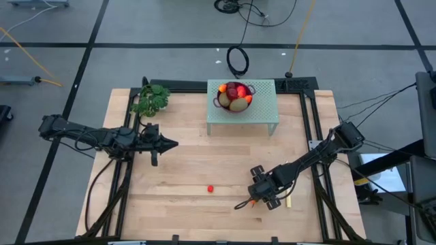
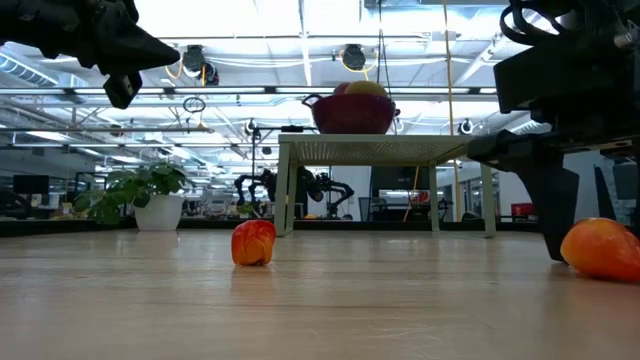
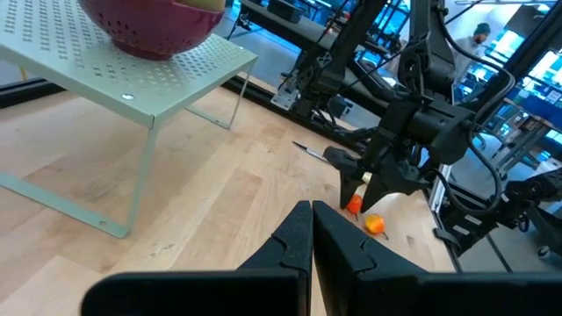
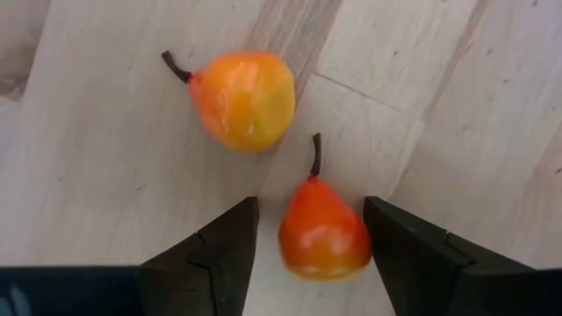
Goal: Pick & Place Fruit
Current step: Put the pear into the strainer bowl
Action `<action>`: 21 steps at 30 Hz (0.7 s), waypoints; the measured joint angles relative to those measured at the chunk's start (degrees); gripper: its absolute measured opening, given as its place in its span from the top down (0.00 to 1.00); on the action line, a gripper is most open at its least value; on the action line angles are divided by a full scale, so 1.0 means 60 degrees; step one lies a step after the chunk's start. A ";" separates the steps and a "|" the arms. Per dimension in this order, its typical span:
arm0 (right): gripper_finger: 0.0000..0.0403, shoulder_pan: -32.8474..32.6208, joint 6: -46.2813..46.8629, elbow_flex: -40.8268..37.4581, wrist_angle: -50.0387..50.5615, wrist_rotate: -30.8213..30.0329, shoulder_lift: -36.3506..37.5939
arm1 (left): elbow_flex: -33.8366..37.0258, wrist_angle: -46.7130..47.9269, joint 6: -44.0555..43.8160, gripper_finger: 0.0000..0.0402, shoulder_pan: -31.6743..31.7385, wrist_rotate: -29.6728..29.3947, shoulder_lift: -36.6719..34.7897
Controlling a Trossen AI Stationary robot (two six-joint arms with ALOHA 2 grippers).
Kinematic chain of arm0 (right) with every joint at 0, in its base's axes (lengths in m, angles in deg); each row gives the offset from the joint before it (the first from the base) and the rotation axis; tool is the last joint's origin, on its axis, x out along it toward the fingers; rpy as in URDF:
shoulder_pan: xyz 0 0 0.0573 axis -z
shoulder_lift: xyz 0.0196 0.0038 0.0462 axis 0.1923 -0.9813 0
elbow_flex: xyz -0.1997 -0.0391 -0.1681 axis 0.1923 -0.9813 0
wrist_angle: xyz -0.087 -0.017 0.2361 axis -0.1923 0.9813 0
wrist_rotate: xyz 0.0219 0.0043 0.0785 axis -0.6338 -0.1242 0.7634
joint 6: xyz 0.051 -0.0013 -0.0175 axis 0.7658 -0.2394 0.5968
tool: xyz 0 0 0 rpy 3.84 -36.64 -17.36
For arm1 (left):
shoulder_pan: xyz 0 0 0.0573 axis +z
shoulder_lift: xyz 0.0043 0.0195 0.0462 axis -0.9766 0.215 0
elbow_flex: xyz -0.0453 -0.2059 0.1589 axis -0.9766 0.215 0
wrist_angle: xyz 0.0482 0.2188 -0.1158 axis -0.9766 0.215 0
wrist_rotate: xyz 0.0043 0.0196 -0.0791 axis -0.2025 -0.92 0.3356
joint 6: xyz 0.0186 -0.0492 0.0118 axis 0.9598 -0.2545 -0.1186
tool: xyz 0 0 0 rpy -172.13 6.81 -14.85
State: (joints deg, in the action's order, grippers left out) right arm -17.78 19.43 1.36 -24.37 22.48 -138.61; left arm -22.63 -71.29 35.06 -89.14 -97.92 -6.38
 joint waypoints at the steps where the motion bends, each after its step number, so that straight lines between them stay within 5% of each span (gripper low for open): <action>1: 0.50 0.0000 0.0000 0.0000 0.0006 0.0000 0.0000 | 0.0000 0.0004 0.0000 0.98 0.0000 0.0000 0.0000; 21: 0.69 -0.0004 -0.0004 0.0000 -0.0031 0.0029 0.0004 | 0.0000 0.0000 0.0000 0.98 0.0000 -0.0069 0.0000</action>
State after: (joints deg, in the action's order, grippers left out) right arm -17.80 19.41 1.36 -24.55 22.66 -138.59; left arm -22.63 -71.29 35.06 -89.14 -98.34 -6.38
